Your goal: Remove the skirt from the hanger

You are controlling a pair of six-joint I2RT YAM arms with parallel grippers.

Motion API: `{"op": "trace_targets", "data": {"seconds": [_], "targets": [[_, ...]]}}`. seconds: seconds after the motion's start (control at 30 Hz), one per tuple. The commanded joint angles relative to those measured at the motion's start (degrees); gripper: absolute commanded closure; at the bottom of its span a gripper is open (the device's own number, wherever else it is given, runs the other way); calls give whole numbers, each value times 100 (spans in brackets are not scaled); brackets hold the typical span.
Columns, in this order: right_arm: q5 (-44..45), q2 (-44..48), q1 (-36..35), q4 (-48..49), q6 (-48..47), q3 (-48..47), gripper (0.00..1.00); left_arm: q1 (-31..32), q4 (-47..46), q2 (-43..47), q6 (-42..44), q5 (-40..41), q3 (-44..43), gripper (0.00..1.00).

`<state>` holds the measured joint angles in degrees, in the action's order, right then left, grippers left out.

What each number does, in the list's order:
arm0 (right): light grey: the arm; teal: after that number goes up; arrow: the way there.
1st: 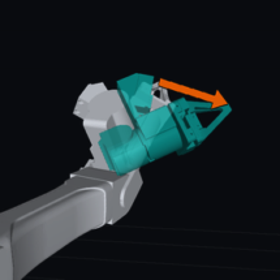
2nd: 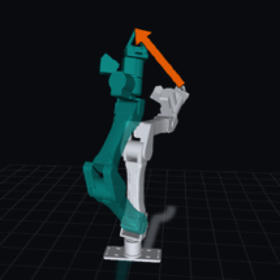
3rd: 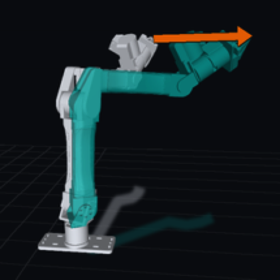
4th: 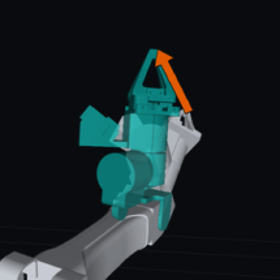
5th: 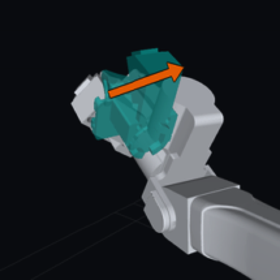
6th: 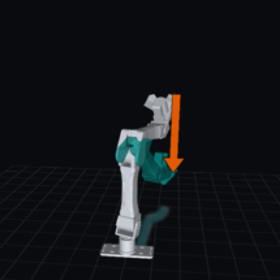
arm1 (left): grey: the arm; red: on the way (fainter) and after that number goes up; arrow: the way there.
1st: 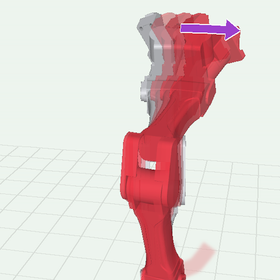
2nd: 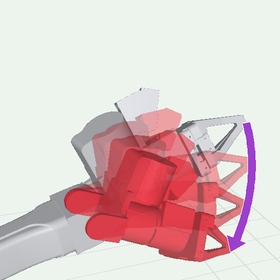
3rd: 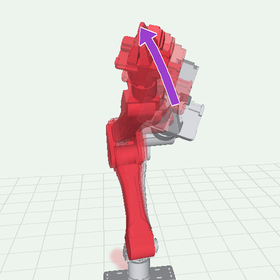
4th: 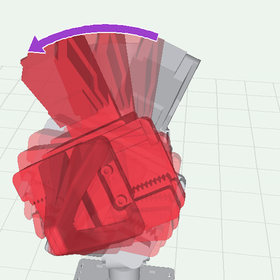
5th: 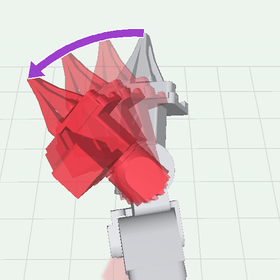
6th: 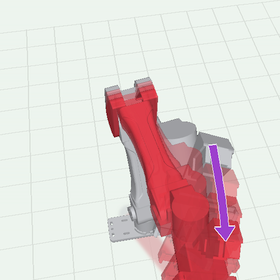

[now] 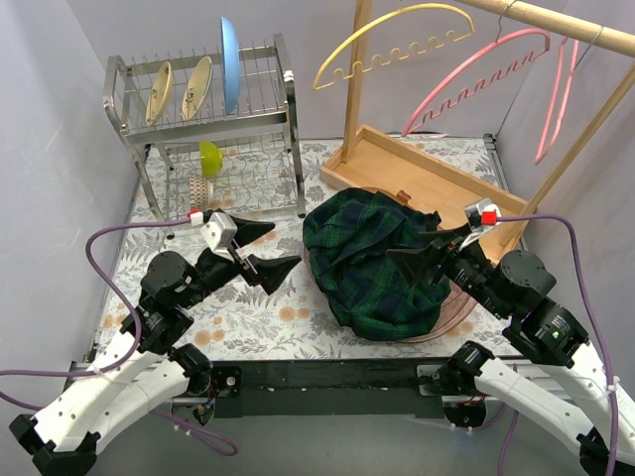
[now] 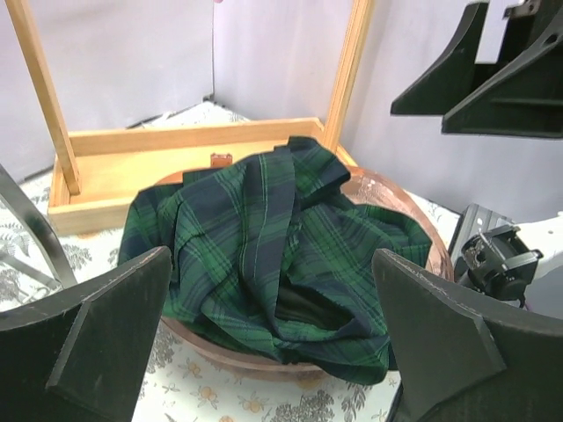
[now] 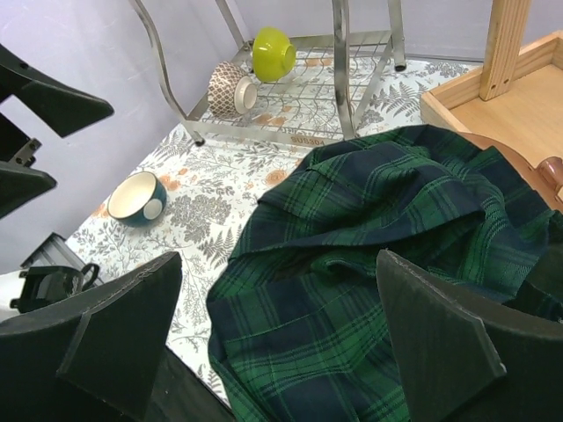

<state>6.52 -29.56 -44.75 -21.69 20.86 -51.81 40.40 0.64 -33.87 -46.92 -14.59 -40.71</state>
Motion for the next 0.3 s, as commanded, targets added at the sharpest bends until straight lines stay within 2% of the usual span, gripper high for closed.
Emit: {"op": "trace_targets", "data": {"seconds": [0.0,0.27], "targets": [[59,143,-25,429,-3,57,2,3,-196,91,68,-26,63,2],[-99,179,-25,526,5,101,2,3,-126,100,121,-9,63,2]]}}
